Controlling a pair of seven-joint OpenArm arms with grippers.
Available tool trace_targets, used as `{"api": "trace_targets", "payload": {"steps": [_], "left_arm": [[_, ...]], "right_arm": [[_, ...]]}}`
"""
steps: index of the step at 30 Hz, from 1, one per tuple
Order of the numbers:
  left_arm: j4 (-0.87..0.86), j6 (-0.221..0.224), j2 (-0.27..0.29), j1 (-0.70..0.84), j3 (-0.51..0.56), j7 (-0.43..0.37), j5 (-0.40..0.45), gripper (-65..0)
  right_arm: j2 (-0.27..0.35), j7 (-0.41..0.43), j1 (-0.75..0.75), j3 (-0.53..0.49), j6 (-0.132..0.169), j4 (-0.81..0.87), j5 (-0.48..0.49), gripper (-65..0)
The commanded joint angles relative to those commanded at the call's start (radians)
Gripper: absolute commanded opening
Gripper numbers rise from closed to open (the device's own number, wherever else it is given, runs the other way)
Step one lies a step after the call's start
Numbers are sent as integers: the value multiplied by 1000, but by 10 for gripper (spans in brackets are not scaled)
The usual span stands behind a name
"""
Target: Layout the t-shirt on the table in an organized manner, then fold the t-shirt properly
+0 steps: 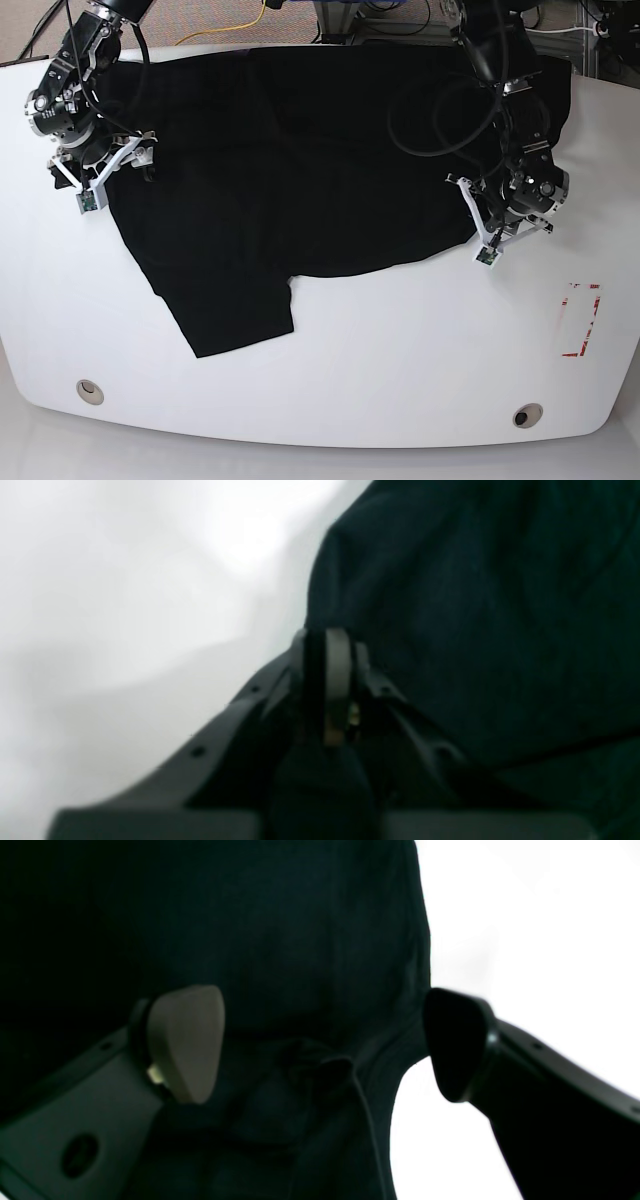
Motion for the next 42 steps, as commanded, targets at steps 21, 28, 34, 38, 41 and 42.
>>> {"api": "trace_targets", "payload": {"steps": [21, 28, 34, 38, 41, 42], "left_arm": [[261, 0, -34, 166, 173, 2, 2, -650], [315, 0, -72, 241, 236, 0, -3, -650], [331, 0, -83, 287, 255, 0, -3, -650], [334, 0, -92, 315, 255, 0, -3, -650], [334, 0, -95, 321, 256, 0, -3, -646], [334, 0, -95, 321, 256, 2, -5, -644]], "right_arm": [[0, 0, 6, 0, 0, -2, -5, -36], [0, 0, 6, 0, 0, -3, -5, -36], [0, 0, 8, 0, 0, -37, 2, -36], [0, 0, 8, 0, 0, -38, 2, -36], [0, 0, 8, 0, 0, -38, 2, -36], [0, 0, 8, 0, 0, -38, 2, -36]]}}
